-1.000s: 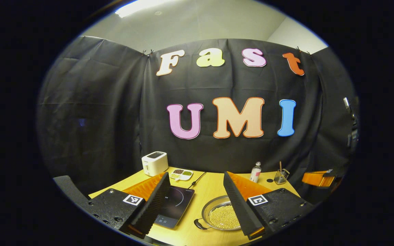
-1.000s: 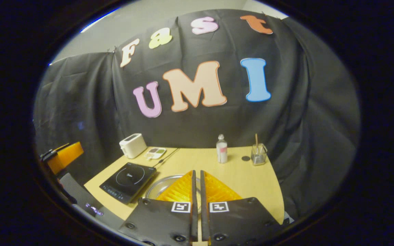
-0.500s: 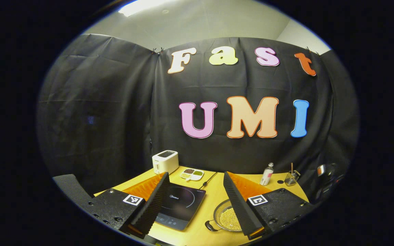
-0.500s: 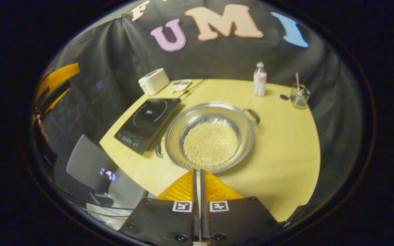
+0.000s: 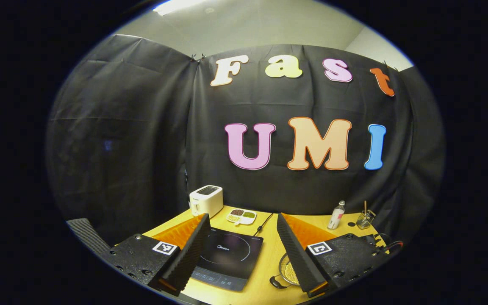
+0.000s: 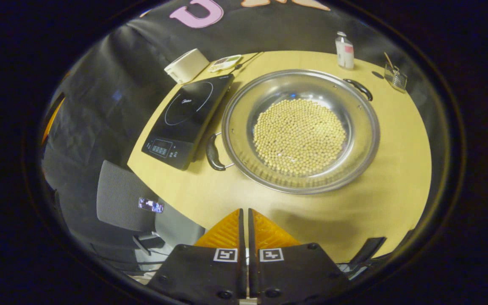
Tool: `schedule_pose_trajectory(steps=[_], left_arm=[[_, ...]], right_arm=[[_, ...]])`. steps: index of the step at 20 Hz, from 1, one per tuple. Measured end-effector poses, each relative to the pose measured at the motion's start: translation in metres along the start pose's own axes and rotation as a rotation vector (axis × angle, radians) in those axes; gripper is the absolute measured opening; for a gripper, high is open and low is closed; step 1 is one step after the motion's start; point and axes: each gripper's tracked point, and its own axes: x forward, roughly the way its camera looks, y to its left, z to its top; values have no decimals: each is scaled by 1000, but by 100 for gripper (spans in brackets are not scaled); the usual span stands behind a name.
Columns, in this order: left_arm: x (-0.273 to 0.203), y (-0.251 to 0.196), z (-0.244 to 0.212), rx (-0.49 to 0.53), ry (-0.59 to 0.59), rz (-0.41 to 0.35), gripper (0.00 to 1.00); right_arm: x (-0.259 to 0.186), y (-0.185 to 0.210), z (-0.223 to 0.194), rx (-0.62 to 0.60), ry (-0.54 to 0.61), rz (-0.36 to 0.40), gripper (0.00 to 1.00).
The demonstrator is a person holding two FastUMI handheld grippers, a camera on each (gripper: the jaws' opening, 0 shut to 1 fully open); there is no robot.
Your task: First push the handle of the pot to place it horizontally, then grasp the pot with both hands and set it on the induction cooktop.
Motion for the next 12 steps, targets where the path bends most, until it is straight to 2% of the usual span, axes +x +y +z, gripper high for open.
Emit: schedule_pose_trajectory(steps=[1, 2, 5, 6, 8, 9, 10, 11, 12], left_arm=[[4, 5, 0, -6, 3, -14, 96], [11, 10, 0, -10, 6, -29, 96], [28, 28, -4, 15, 18, -64, 96], [35, 33, -6, 29, 22, -76, 92], [47, 40, -8, 42, 26, -102, 92], [52, 43, -11, 40, 31, -120, 95], [57, 43, -13, 33, 35, -140, 96], [62, 43, -14, 27, 37, -160, 93], [66, 43, -16, 25, 39, -178, 96]], right_arm=[[7, 4, 3, 25, 3, -11, 0], [14, 7, 7, 53, 4, -25, 5], [34, 13, 17, 135, 3, -67, 5], [40, 15, 19, 160, 5, -80, 5], [50, 17, 27, 203, -7, -105, 5], [54, 16, 29, 219, -13, -125, 5], [57, 15, 32, 237, -15, -145, 0], [60, 15, 32, 253, -20, -159, 0], [61, 14, 34, 267, -29, -173, 5]])
